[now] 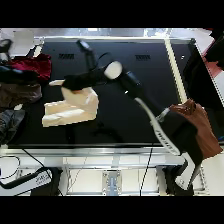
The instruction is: Fold the shirts.
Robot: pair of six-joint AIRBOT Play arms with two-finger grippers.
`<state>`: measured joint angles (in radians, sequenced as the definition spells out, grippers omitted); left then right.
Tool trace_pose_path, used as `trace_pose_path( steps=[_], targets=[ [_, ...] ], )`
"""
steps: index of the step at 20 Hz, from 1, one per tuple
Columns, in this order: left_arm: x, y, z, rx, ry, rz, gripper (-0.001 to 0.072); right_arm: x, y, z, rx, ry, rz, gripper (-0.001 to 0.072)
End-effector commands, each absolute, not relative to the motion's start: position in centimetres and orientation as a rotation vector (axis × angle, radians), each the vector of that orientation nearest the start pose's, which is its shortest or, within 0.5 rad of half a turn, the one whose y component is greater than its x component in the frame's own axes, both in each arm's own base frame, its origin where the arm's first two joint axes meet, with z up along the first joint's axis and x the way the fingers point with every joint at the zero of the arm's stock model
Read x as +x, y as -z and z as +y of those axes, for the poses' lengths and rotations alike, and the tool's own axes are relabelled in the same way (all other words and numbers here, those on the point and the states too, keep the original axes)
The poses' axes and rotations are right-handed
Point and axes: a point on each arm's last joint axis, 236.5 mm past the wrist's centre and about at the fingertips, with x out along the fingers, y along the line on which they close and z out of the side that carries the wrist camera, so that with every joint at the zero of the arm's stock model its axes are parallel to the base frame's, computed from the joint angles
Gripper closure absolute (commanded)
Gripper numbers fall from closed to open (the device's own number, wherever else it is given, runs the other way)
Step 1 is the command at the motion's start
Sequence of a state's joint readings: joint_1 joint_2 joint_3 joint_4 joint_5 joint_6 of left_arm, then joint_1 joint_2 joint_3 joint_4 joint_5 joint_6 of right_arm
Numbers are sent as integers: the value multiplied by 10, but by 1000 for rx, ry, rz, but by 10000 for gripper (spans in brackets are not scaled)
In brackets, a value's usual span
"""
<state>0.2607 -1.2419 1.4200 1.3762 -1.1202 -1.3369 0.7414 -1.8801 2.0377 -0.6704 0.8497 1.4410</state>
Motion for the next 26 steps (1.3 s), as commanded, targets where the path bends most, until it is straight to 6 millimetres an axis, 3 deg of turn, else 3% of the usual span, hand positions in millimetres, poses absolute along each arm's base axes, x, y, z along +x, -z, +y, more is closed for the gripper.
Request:
trace_pose_path(
  steps=[1, 4, 7, 9, 12, 14, 17, 18, 20, 23, 26],
  targets=[
    [412, -165, 110, -86, -106, 854, 698, 350, -173, 587, 533, -1162, 745, 271],
    [405, -164, 120, -101, -130, 866, 698, 338, -186, 594, 528, -1193, 722, 270],
    [405, -164, 121, -103, -132, 868, 698, 366, -188, 562, 452, -1154, 713, 271],
    [405, -164, 121, -103, -132, 868, 698, 396, -165, 511, 271, -1082, 765, 273],
    [405, -163, 121, -103, -132, 868, 698, 443, -115, 412, 132, -876, 955, 273],
    [405, -163, 121, -103, -131, 868, 698, 473, -85, 360, 148, -737, 1029, 272],
    [405, -163, 121, -103, -131, 868, 698, 503, -33, 312, 324, -553, 1135, 254],
    [405, -163, 121, -104, -131, 868, 698, 504, -15, 307, 406, -516, 1188, 192],
    [405, -163, 120, -106, -129, 867, 698, 496, 21, 312, 574, -510, 1316, 190],
    [405, -163, 120, -106, -129, 867, 698, 469, 58, 344, 773, -607, 1503, 184],
    [405, -164, 120, -106, -129, 867, 698, 449, 73, 386, 894, -739, 1558, 170]
  ],
)
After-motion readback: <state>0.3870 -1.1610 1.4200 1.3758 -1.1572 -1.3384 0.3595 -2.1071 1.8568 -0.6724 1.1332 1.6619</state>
